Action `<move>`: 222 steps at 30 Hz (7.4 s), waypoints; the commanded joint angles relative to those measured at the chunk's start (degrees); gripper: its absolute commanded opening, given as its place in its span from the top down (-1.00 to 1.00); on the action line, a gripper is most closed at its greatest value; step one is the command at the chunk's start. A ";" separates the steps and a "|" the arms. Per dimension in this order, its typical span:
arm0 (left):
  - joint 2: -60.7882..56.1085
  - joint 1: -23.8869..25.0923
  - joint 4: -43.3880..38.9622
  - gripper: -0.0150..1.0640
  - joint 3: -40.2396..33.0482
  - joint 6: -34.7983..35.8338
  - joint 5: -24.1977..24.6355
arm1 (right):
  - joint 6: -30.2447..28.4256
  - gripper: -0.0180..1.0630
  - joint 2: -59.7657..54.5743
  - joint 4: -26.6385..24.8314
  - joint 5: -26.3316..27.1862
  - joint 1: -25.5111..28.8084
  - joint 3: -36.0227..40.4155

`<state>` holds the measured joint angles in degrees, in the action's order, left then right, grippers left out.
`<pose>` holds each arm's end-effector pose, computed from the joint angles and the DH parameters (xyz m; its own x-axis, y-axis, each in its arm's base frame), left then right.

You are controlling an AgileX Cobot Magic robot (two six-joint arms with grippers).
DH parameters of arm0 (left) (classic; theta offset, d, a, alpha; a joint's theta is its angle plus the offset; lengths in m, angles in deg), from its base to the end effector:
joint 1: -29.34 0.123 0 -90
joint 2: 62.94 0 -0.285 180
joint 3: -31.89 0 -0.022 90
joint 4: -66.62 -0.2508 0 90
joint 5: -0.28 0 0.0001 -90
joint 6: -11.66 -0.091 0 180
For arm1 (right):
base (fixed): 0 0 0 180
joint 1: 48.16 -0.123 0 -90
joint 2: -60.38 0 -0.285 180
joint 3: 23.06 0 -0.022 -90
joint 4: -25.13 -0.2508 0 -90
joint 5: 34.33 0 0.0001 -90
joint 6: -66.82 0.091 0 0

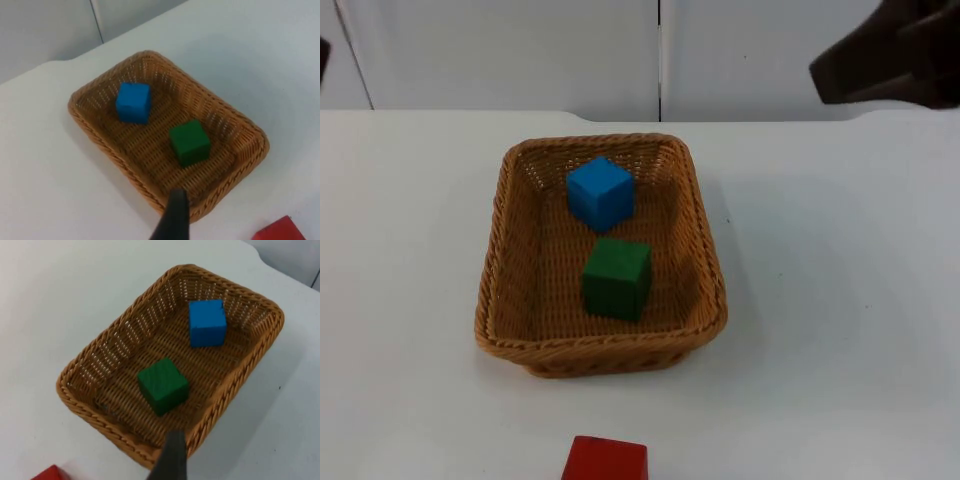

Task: Pick up one cube with each hand and place exactly two cubes into the same basket, leaving the remaining cube outside.

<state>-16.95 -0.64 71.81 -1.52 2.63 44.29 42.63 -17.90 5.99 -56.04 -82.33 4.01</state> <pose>0.1014 -0.0651 0.3458 -0.4232 0.3504 -0.8355 0.5858 0.8094 0.0427 0.2112 0.1568 0.3038 -0.4126 -0.4121 -0.8123 -0.6883 0.7252 -0.0183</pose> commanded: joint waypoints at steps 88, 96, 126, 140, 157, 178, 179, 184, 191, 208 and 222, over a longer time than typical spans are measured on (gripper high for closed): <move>-38.20 0.03 -7.64 -0.42 -15.54 10.91 17.59 | 23.74 -0.36 70.50 16.29 -39.85 -0.50 20.48; -38.20 0.03 -9.53 -0.42 -15.54 13.43 17.59 | 23.12 -0.36 70.50 16.39 -40.11 -0.50 20.73; -38.20 0.03 -6.55 -0.76 -15.54 8.48 17.59 | 22.73 -0.98 70.50 16.49 -40.11 -0.50 20.73; -38.20 0.03 -6.55 -0.97 -15.54 8.48 17.59 | 22.57 -0.98 70.50 16.49 -40.11 -0.50 20.73; -38.20 0.03 -6.68 -0.97 -15.54 8.48 17.59 | 22.54 -0.98 70.50 15.88 -40.11 -0.50 20.73; -38.20 0.03 -6.89 -0.97 -15.54 8.48 17.59 | 22.43 -0.98 70.50 15.89 -40.11 -0.23 20.73; -38.20 0.03 -6.89 -0.97 -15.54 8.48 17.59 | 22.43 -0.98 70.50 15.89 -40.11 -0.23 20.73; -38.20 0.03 -6.89 -0.97 -15.54 8.48 17.59 | 22.45 -0.98 70.50 15.89 -40.11 0.55 20.73; -38.20 0.03 -6.89 -0.97 -15.54 8.48 17.59 | 22.68 -0.98 70.50 15.89 -40.00 10.41 20.63; -38.20 0.03 -7.13 -0.97 -15.54 8.48 17.59 | 22.68 -0.98 70.50 15.89 -40.00 30.78 20.63; -38.20 0.03 -7.13 -0.97 -15.54 8.48 17.59 | 22.68 -0.98 70.50 15.89 -40.00 31.17 20.63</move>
<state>-54.95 -0.64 64.86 -16.77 11.05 62.55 65.67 52.37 21.97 -96.36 -51.54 24.74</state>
